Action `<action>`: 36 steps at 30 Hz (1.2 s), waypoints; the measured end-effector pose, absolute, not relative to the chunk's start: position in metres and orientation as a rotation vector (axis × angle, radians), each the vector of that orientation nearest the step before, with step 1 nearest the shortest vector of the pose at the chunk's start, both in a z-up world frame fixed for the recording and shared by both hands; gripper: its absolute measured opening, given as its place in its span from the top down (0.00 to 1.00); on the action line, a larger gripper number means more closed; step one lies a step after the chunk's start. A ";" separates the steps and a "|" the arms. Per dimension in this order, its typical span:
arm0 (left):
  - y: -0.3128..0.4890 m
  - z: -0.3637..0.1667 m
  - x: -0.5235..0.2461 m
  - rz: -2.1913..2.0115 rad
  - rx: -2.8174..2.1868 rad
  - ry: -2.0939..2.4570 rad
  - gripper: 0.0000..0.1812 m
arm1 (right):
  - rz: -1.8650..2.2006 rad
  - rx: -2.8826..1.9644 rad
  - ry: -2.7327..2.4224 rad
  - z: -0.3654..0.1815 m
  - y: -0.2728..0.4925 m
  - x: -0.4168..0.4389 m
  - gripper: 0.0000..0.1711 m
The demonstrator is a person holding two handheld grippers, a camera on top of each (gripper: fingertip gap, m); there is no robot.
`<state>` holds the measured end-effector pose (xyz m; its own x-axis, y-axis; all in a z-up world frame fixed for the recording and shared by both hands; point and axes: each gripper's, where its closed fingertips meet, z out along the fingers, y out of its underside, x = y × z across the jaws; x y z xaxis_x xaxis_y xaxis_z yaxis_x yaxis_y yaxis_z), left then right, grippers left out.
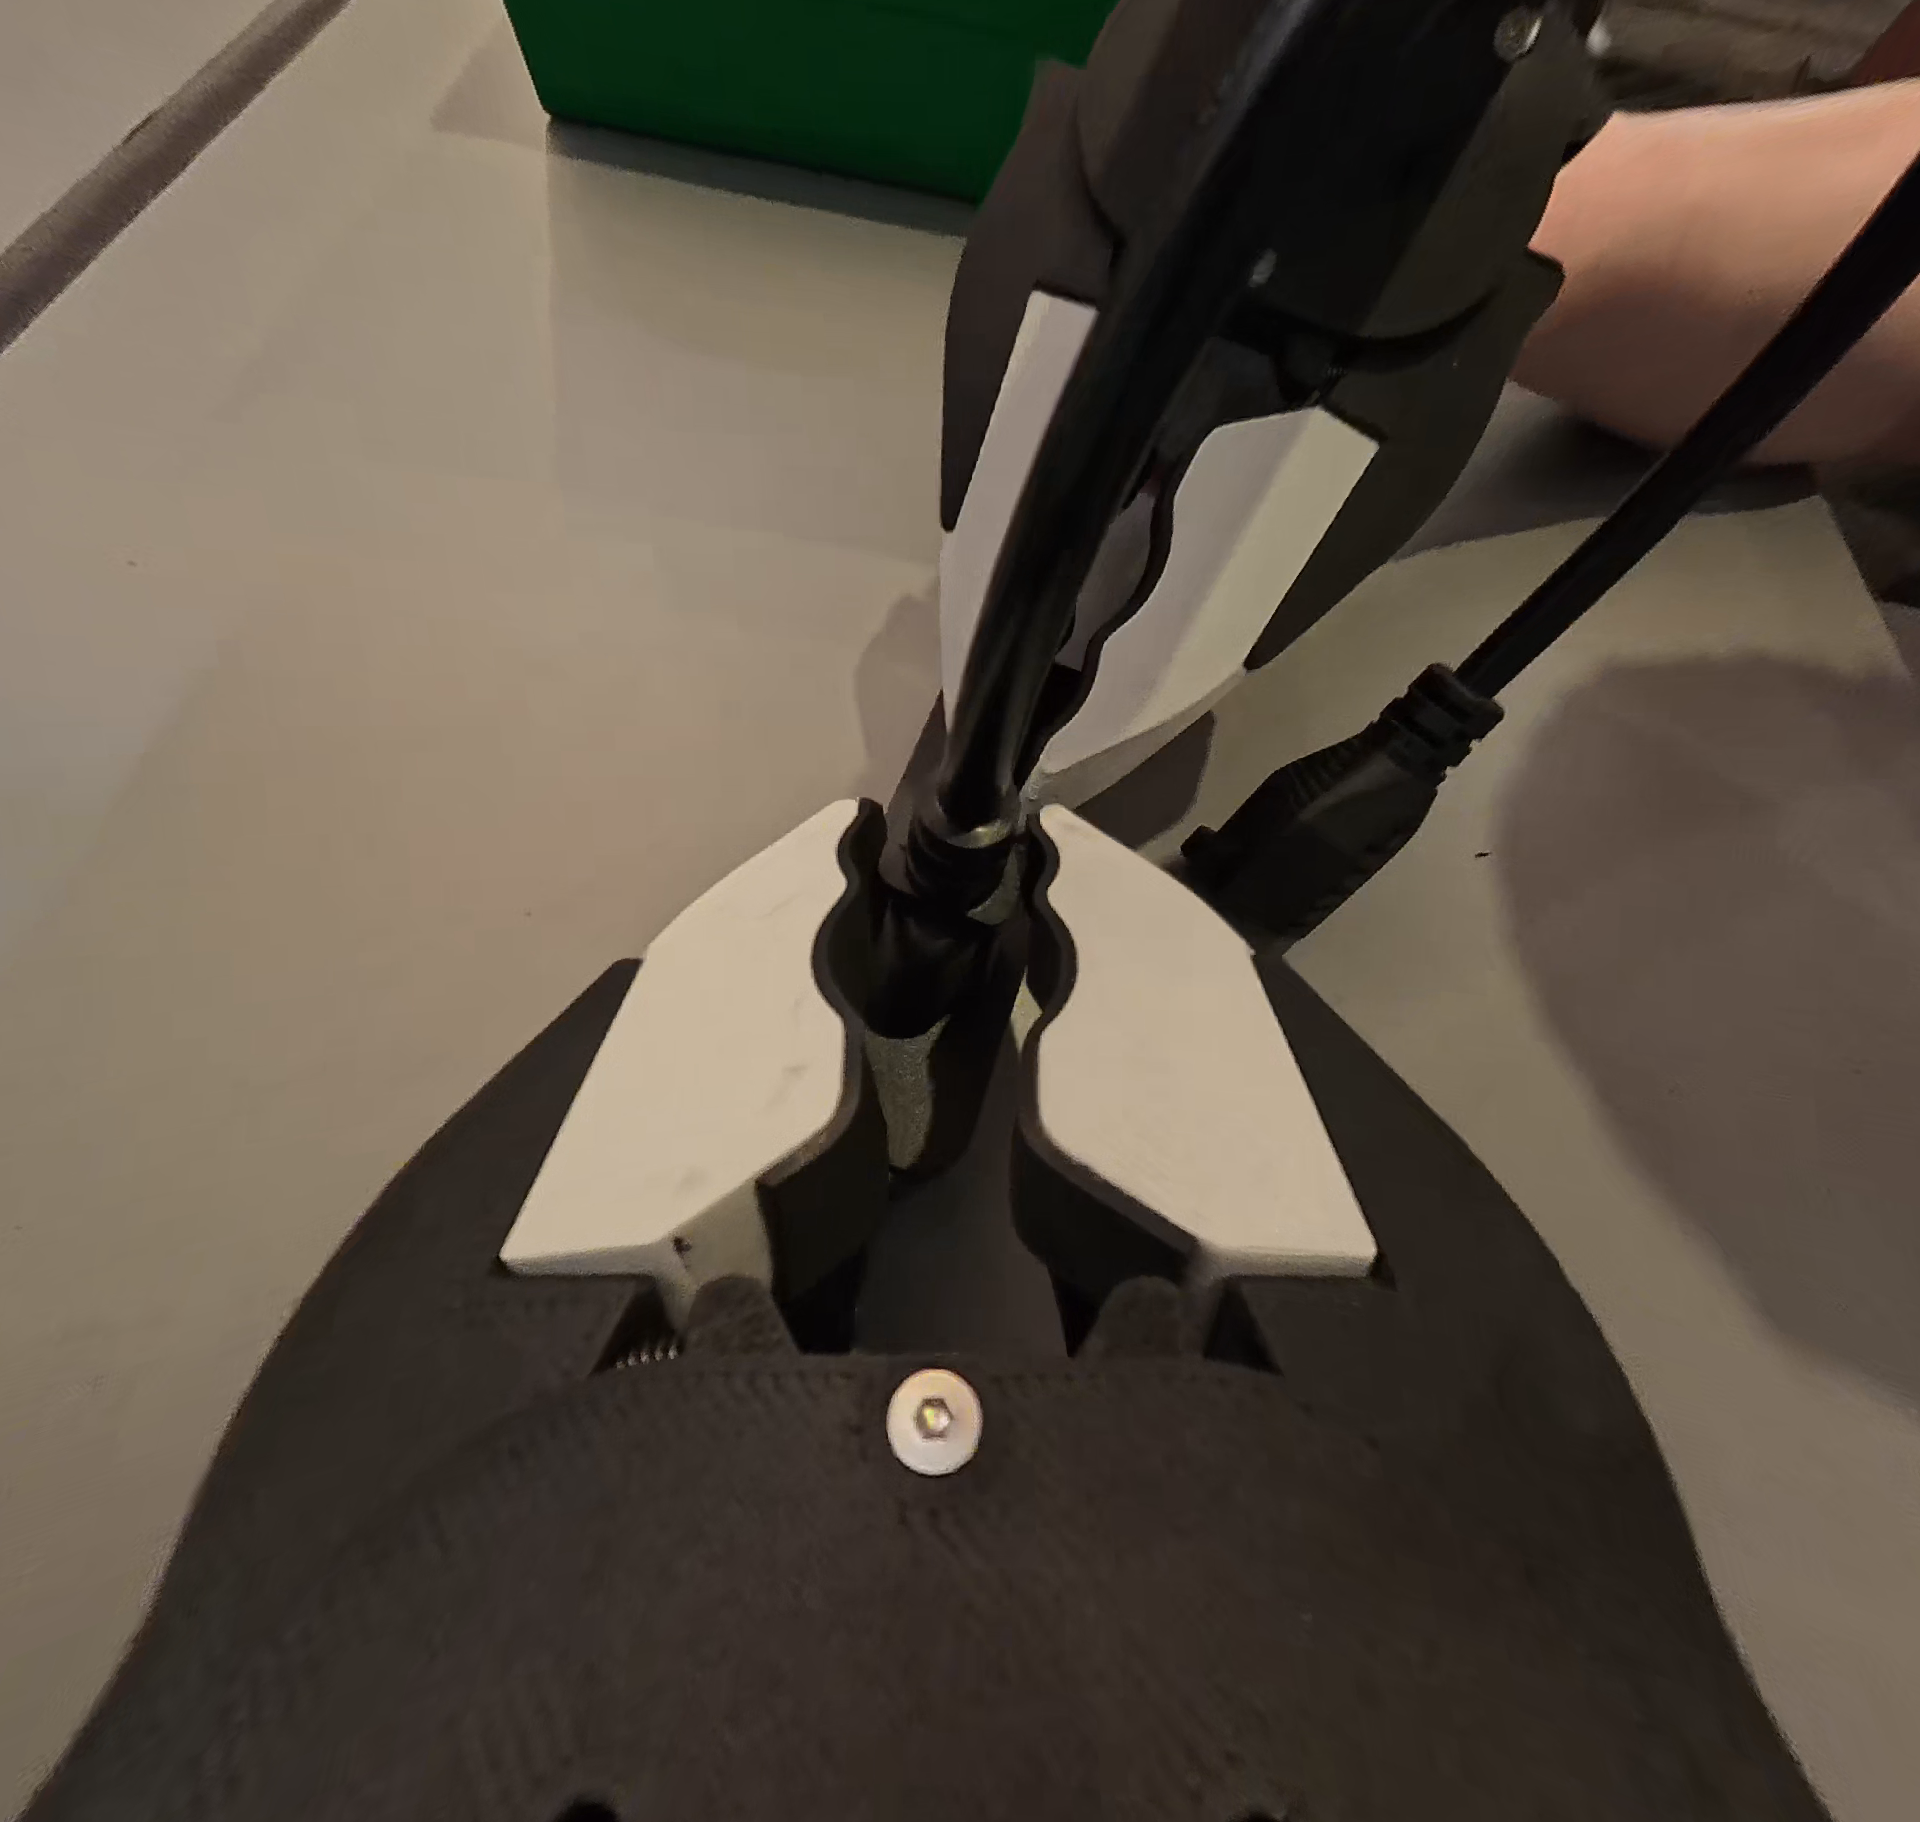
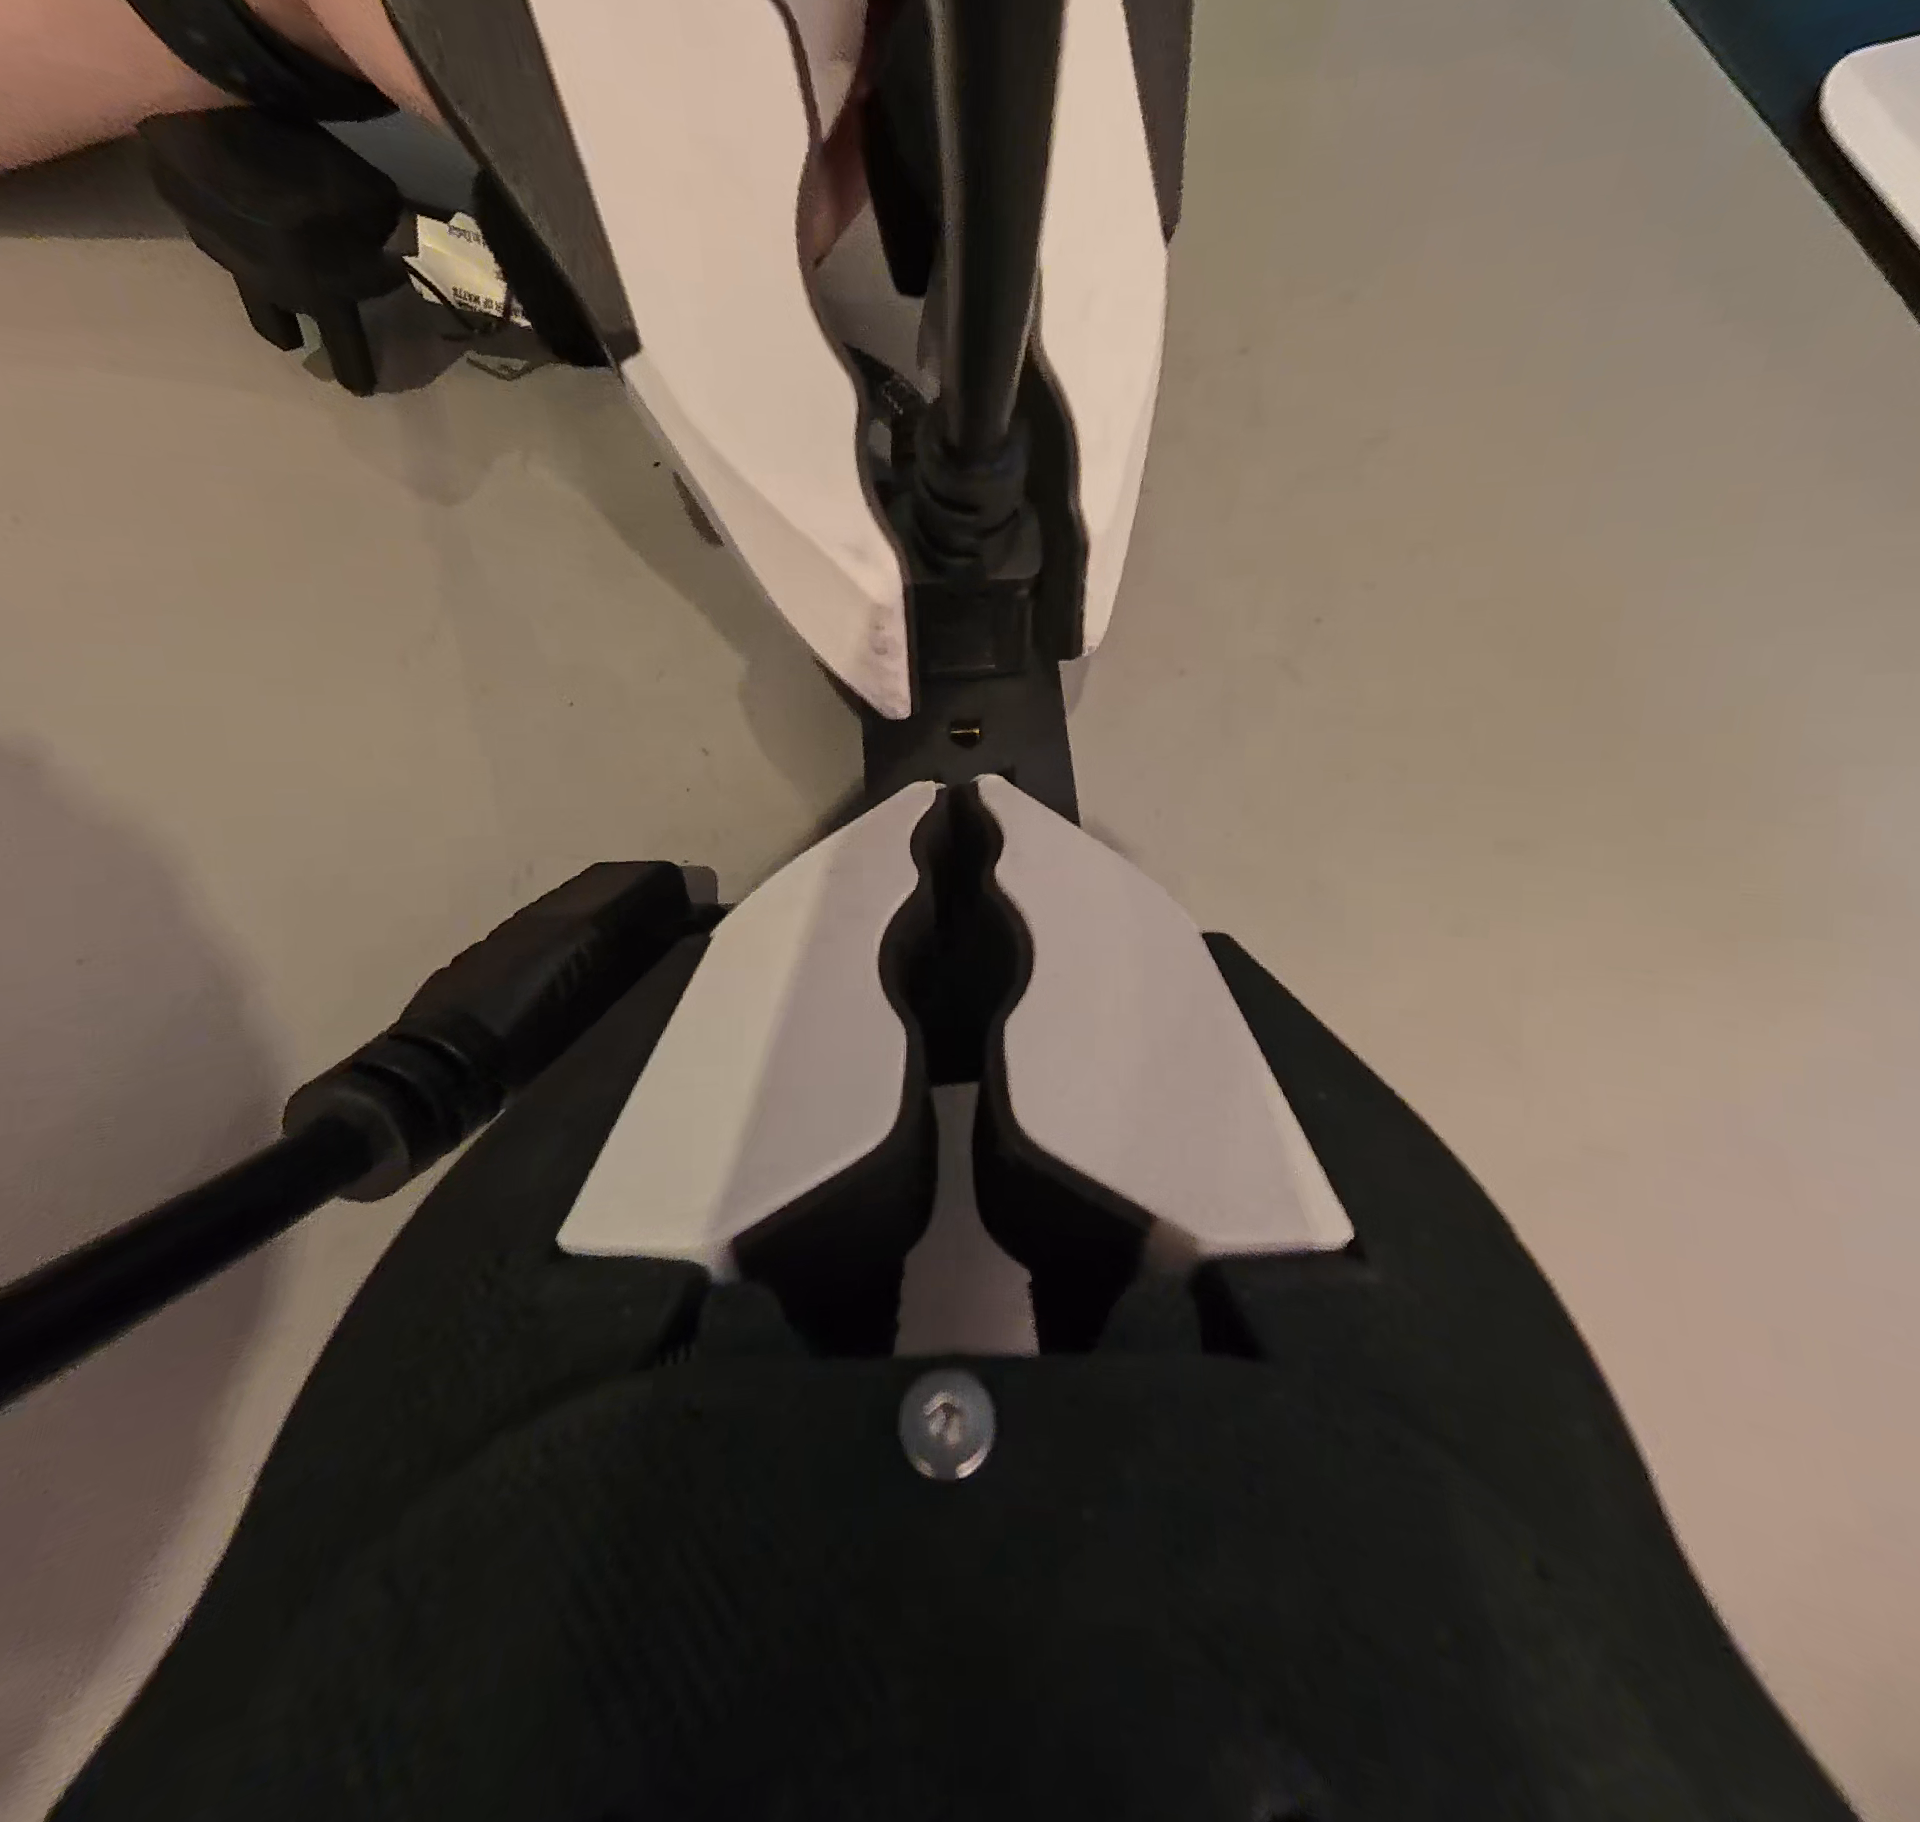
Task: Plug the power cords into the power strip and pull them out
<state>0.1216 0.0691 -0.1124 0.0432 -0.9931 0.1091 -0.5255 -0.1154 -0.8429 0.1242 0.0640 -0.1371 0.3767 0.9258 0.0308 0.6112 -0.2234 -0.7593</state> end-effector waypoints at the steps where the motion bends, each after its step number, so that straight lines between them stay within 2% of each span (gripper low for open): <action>1: 0.069 -0.111 0.123 -1.013 -1.714 1.507 0.88 | 0.582 -1.939 -1.319 -0.137 0.064 0.124 0.95; 6: 0.069 -0.110 0.126 -0.984 -1.729 1.520 0.88 | 0.571 -1.941 -1.322 -0.137 0.064 0.126 0.95; 13: 0.069 -0.111 0.116 -1.150 -1.754 1.452 0.87 | 0.555 -1.934 -1.321 -0.138 0.065 0.124 0.95; 20: 0.069 -0.112 0.115 -1.030 -1.768 1.533 0.87 | 0.526 -1.846 -1.323 -0.136 0.066 0.122 0.96; 26: 0.065 -0.111 0.120 -1.155 -1.748 1.491 0.87 | 0.498 -1.786 -1.330 -0.134 0.063 0.124 0.98; 36: 0.066 -0.110 0.118 -1.194 -1.749 1.478 0.87 | 0.622 -1.888 -1.274 -0.135 0.062 0.128 0.97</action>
